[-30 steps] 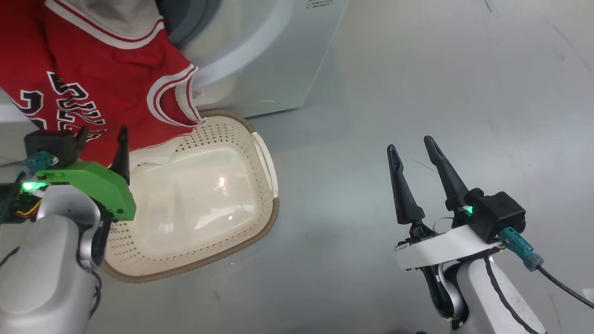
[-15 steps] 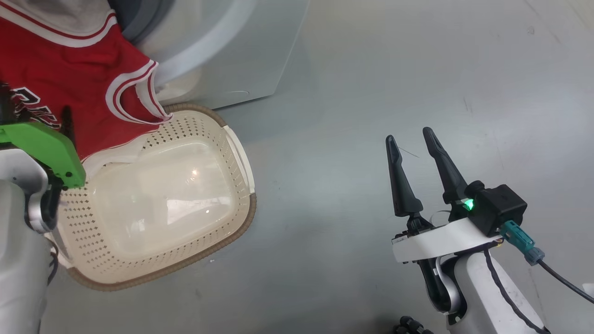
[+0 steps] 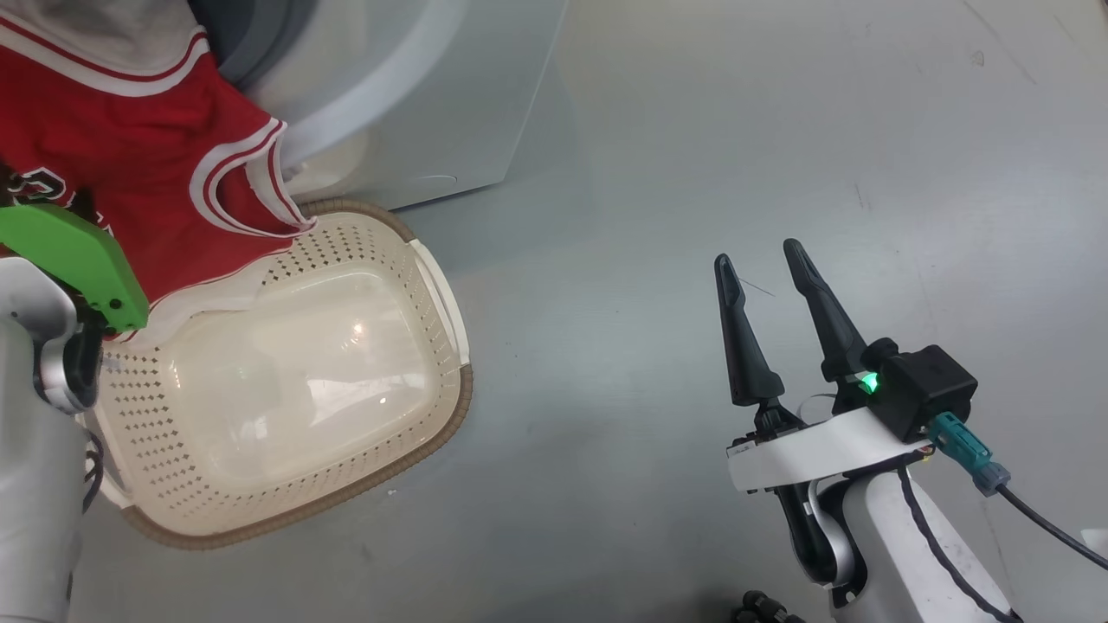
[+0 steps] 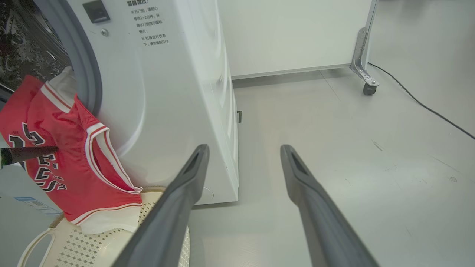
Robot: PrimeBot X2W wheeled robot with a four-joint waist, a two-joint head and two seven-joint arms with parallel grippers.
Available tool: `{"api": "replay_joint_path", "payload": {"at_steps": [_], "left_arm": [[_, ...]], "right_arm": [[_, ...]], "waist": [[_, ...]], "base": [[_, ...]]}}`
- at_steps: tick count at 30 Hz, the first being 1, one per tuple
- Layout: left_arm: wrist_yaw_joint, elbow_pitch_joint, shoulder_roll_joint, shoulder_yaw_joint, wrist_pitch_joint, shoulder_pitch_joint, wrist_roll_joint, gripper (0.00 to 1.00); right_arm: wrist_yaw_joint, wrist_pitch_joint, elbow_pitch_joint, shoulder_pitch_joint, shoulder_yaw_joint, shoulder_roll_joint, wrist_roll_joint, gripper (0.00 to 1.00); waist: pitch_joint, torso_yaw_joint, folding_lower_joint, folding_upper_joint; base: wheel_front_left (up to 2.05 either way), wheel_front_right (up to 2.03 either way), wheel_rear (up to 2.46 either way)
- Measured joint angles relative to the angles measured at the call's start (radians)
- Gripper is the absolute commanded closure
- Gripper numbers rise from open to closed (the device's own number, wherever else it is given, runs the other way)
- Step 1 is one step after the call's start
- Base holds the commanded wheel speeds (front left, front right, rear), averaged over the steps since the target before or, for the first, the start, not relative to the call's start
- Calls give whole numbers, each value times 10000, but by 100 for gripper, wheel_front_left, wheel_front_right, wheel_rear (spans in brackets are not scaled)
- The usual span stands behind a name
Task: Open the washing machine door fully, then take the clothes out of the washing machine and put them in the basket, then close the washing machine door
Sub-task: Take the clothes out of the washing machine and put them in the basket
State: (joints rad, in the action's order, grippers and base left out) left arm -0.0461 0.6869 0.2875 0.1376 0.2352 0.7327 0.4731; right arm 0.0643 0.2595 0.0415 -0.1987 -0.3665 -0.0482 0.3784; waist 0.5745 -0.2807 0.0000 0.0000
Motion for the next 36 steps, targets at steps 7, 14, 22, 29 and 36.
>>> {"api": "replay_joint_path", "payload": {"at_steps": [7, 14, 22, 29, 36], "left_arm": [[165, 245, -198, 236, -341, 4, -42, 100], [330, -54, -596, 305, -1400, -28, -144, 100], [608, -951, -1327, 412, -3041, -457, -111, 100], [945, -1806, -1720, 763, -4213, -1017, -190, 100], [1018, -2805, -2057, 1003, -4813, -1520, -353, 100]], "right_arm": [[90, 0, 4, -2, 111, 0, -6, 0], [100, 0, 10, -1, 376, -4, -132, 0], [102, -2, 100, 8, 690, -10, -512, 0], [98, 0, 211, 25, 803, -73, -759, 0], [86, 0, 320, 80, 976, -211, -886, 0]], "waist": [[-62, 134, 0, 0], [-105, 450, 0, 0], [-208, 1003, 0, 1], [-399, 1591, 0, 0], [-648, 2210, 0, 0]], "base": [[0, 0, 0], [0, 0, 0], [0, 0, 0], [0, 0, 0], [0, 0, 0]]}}
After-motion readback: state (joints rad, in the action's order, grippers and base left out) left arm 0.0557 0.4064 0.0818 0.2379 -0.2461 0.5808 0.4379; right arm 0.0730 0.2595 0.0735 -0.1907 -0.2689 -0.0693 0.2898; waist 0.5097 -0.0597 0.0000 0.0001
